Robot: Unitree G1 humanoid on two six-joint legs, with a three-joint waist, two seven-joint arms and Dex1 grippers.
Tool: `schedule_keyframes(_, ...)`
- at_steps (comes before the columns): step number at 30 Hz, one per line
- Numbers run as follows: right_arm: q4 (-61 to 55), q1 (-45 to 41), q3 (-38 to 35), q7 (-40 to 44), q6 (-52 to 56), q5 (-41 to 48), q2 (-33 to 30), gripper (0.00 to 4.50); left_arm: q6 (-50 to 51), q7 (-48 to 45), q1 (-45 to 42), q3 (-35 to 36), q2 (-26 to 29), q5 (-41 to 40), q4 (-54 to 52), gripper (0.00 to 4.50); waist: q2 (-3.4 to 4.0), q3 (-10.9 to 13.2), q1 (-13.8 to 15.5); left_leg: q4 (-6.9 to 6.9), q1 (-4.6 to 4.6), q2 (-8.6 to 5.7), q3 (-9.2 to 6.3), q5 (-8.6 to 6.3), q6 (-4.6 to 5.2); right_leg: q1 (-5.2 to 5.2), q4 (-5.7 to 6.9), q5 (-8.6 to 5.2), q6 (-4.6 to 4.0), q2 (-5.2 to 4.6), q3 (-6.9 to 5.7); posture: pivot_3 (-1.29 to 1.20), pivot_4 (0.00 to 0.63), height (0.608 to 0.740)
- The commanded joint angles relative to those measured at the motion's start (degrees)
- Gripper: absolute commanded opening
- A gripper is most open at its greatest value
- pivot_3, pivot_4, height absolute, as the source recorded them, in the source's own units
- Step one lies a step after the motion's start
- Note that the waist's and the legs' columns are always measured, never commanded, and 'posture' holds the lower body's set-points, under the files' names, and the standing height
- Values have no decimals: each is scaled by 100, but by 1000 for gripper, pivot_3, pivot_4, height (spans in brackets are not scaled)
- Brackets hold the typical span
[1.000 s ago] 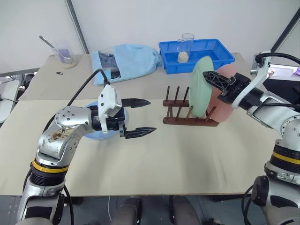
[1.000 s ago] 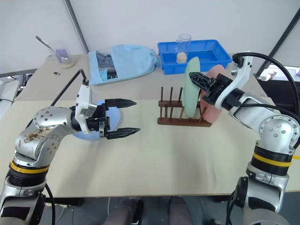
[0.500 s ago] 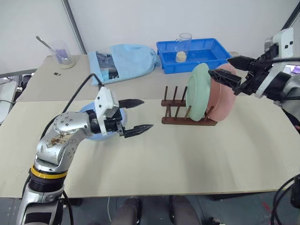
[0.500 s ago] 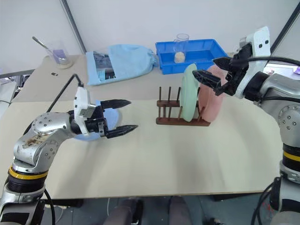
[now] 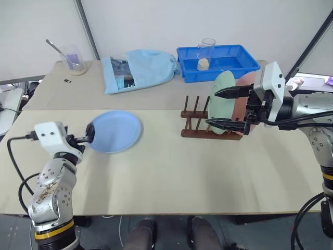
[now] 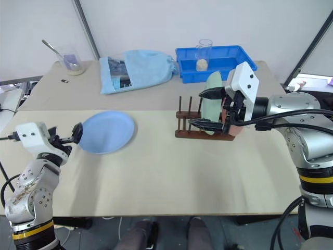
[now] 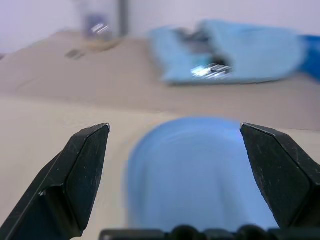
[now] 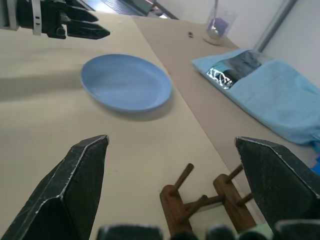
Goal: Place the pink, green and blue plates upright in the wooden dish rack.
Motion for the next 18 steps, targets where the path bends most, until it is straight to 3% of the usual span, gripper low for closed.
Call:
schedule_keyframes(1, 17, -186, -48, 136, -197, -200, 42, 4468, 465, 262, -229, 14, -127, -235, 15, 4500, -10, 2, 36, 1, -2, -1, 0, 1, -2, 0, 0, 1, 1, 0, -1, 0, 150, 740)
schedule_keyframes(12, -96, -208, 26, 378, -249, -522, 144, 4468, 1847, 1034, -1130, 229, -605, -586, 871, 4500, -24, 3, 9, -2, -4, 5, 0, 1, -7, -6, -2, 10, -7, 8, -1, 0, 150, 740)
schedule_keyframes(18, -194, -155, -52, 427, -237, -590, 128, 4500, 2130, 1241, -1327, 359, -771, -684, 939, 1904, -25, 3, 16, -1, -1, 6, 2, 2, -12, -2, -2, 13, -9, 8, -1, 0, 150, 740)
